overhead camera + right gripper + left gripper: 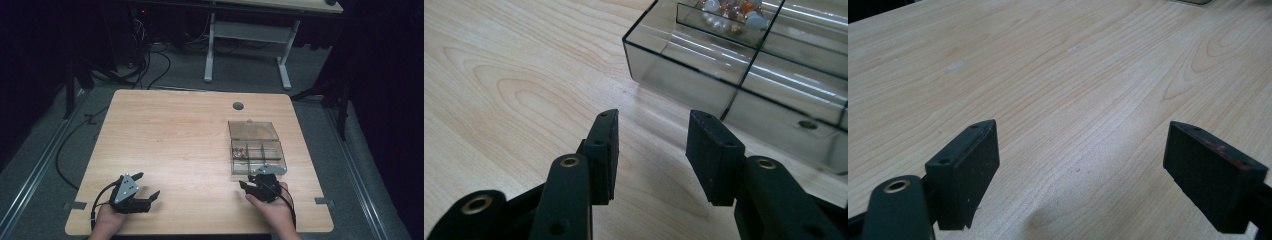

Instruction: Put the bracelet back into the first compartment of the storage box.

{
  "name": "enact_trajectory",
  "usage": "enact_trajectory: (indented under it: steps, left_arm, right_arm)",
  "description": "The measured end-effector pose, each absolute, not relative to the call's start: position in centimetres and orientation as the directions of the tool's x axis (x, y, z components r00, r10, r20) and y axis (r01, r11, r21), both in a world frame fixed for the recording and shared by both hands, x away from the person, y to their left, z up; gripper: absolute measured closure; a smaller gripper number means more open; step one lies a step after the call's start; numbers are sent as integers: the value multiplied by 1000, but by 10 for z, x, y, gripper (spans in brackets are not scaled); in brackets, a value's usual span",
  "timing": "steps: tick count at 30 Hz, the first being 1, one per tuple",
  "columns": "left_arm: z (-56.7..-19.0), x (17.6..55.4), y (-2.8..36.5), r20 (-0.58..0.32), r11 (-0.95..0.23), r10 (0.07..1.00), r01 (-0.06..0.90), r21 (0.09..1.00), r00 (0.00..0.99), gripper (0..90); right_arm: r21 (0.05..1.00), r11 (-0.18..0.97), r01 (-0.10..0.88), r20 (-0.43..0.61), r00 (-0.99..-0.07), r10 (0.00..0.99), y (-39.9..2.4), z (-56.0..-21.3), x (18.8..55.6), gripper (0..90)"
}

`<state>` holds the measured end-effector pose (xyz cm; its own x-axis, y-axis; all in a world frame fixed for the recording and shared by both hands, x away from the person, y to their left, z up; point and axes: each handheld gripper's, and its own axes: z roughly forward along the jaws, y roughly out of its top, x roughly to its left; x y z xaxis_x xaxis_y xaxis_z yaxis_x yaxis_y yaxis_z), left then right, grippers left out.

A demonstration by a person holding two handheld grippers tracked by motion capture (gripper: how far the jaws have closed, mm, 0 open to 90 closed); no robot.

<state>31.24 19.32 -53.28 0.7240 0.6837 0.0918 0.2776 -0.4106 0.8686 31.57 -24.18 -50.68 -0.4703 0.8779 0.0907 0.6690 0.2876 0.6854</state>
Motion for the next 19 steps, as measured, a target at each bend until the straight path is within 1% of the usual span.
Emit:
enact_trajectory:
  steps: [10,13,19]
  left_arm:
    - [-533,312,195,82,-390,691,275,879,719,154]
    - [-533,312,196,83,-387,695,274,881,714,154]
    - [-533,313,194,88,-391,704,281,877,705,154]
  right_arm:
    - [786,213,580,88,-447,890,-240,-529,302,571]
    - [807,198,556,94,-452,887,-242,-528,300,574]
    - [804,188,565,123,-467,876,-244,-529,301,564]
